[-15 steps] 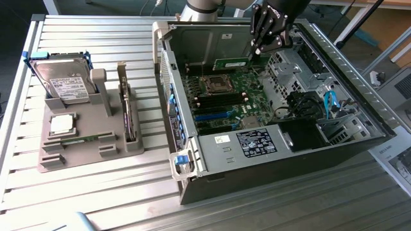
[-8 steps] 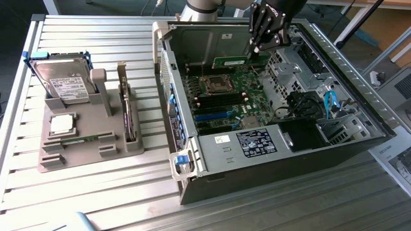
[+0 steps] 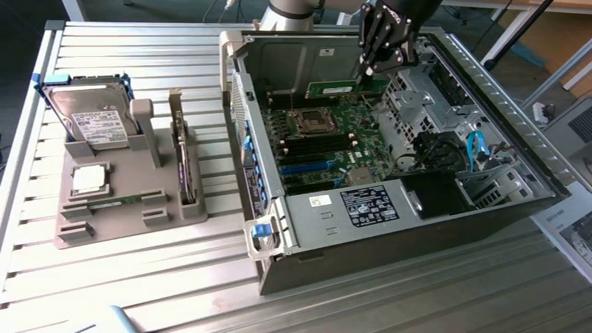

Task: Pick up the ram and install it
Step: 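Insert the ram into the slot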

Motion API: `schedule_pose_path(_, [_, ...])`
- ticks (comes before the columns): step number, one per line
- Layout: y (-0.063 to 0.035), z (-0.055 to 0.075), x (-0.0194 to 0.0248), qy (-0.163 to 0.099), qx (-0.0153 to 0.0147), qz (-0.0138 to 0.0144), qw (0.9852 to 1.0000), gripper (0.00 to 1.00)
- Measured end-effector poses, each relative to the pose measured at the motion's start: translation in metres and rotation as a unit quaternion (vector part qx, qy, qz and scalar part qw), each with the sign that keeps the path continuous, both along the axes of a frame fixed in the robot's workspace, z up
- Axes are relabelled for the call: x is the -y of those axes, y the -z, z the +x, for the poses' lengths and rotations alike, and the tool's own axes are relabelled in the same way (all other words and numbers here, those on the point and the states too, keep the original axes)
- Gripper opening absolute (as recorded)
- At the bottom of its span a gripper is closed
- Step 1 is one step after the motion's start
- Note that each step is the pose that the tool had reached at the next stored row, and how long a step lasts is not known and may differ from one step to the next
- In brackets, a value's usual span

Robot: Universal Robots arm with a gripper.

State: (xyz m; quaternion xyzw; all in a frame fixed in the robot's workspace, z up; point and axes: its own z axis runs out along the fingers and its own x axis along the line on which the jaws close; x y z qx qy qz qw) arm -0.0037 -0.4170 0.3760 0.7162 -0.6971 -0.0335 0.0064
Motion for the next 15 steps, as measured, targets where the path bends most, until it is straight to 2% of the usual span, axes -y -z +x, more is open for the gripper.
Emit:
schedule_pose_path(6, [0.0026, 0.000, -0.0016, 0.000, -0.0002, 0.0004, 1.0000, 0.12])
schedule_pose_path(15, [0.0161, 0.000, -0.0033, 0.000, -0.0013, 0.0004, 1.0000, 0.12])
